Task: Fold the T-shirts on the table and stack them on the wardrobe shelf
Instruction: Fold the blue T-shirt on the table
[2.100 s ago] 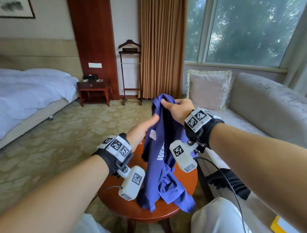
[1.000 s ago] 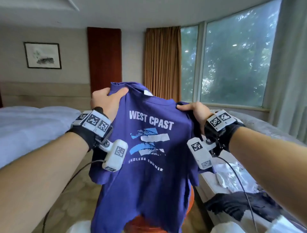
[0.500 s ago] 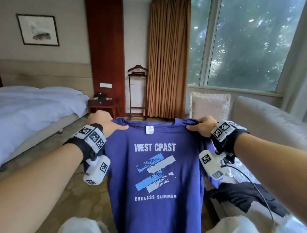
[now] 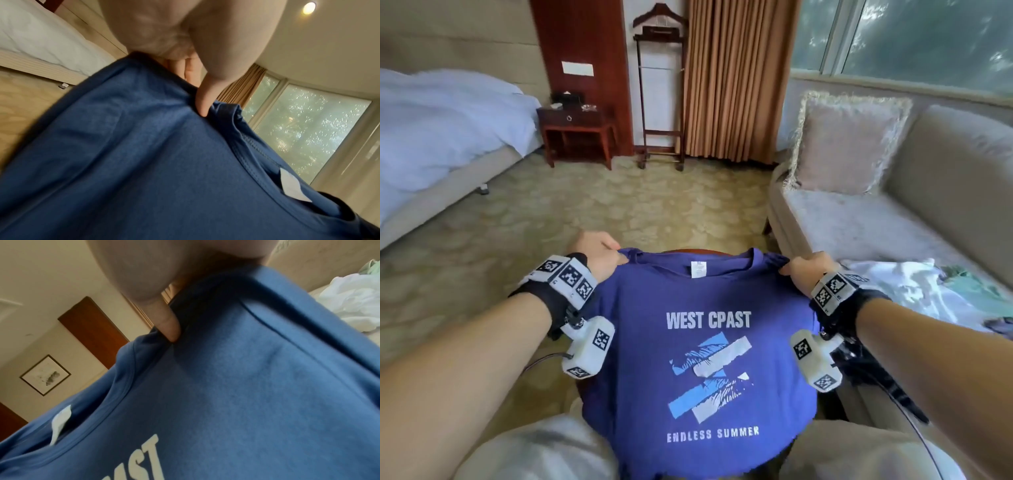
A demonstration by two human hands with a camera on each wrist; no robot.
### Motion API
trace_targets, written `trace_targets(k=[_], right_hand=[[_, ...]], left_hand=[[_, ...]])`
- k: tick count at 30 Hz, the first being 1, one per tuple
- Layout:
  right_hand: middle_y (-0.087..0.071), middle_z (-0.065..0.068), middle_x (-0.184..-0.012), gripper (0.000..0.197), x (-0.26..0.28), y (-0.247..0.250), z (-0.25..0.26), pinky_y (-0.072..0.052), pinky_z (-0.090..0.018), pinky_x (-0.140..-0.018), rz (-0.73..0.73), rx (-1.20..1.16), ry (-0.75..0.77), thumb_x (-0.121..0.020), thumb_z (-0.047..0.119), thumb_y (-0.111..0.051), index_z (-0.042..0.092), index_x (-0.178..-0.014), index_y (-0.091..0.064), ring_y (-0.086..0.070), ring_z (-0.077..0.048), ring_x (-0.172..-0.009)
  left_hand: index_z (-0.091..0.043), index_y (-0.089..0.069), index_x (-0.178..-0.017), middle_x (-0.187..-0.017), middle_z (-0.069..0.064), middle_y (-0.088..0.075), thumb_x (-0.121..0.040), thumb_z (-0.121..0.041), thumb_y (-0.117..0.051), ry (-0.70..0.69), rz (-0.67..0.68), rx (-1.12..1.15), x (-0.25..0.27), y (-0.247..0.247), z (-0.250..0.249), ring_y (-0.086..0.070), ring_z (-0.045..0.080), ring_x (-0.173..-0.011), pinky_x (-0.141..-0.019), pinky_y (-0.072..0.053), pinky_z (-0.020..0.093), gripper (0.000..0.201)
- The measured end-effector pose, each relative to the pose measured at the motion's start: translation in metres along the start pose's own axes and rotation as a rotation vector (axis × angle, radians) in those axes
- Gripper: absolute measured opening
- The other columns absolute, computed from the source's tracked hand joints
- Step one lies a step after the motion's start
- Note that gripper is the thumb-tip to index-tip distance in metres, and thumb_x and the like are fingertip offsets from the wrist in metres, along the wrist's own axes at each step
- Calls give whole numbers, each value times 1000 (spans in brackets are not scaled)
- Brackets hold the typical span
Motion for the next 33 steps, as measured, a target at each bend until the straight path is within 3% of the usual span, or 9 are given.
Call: trace_targets(k=[2,6,10,16,20,23,25,28,33], right_hand=[[-63,-11,-92,11,-21,-12,-1,-40,-26,-63,-3,46,12,-82,29,-60,18,-84,-63,-56,-30,-77],[-64,-10,-110,29,-66,-56,-6,-47,-29,-84,26,96,-13,-81,29,-57,27,-108,-69,-56,-33,-91],[-66,-10,-112,32,-107,-98,-14,-47,-38,-97,59,166,-33,-78,39,-62,36,-109,-70,-58,-37,-103],[-65,-5,-93,23,-153,-137,-10,-45,-23,-76,110,194,-13,-80,41,-73,31,-101,-72,-57,-24,-80],[-67,-5,-102,29,-176,-150,-3,-37,-19,-69,98,156,6,-78,39,-77,23,-102,-71,-52,-15,-73],[-66,-2,-109,31,-182,-157,-2,-41,-22,-75,96,167,-1,-75,43,-78,26,-97,-66,-56,-18,-83],[-63,-1,-115,41,-181,-153,-2,-47,-31,-91,64,189,3,-69,51,-77,28,-99,-62,-59,-23,-100],[-57,-6,-127,74,-175,-137,-8,-46,-41,-99,56,201,-44,-58,63,-70,25,-120,-59,-55,-29,-114],[-63,-17,-113,58,-152,-93,-41,-51,-41,-92,76,129,-201,-63,46,-63,9,-107,-61,-62,-37,-100]], left_hand=[[-10,-65,-76,-81,7,-62,-80,-12,-76,-3,-4,-27,-19,-23,5,-58,26,-81,-69,-39,26,11],[-8,-61,-71,-71,14,-54,-87,-32,-71,26,14,-139,-58,-63,26,-48,25,-67,-65,-38,30,30],[-10,-65,-68,-79,15,-67,-76,-50,-76,137,63,-272,-99,-95,53,-63,33,-81,-69,-47,31,43],[-10,-64,-73,-89,15,-65,-72,-62,-73,192,154,-520,-158,-119,71,-49,26,-74,-59,-38,29,52],[-5,-68,-95,-106,17,-63,-74,-60,-73,230,151,-570,-181,-129,81,-45,25,-80,-68,-37,31,60],[-10,-66,-78,-94,15,-67,-67,-76,-64,227,183,-556,-187,-139,89,-54,28,-69,-67,-44,33,67],[-12,-62,-73,-102,18,-67,-51,-89,-52,212,175,-631,-182,-138,84,-61,37,-90,-88,-48,46,80],[-15,-58,-113,-139,16,-46,-68,-77,-61,205,97,-698,-161,-126,63,-37,39,-132,-110,-25,54,77],[-1,-64,-107,-113,19,-64,-72,-53,-76,135,253,-471,-118,-130,16,-61,36,-104,-89,-51,45,64]])
Point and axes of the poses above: each hand's wrist, its own x-axis away from the middle knuckle, its own y-axis out of the back of the hand, z = x × y, the point moved 4 cm from there along -x, towards the middle knuckle
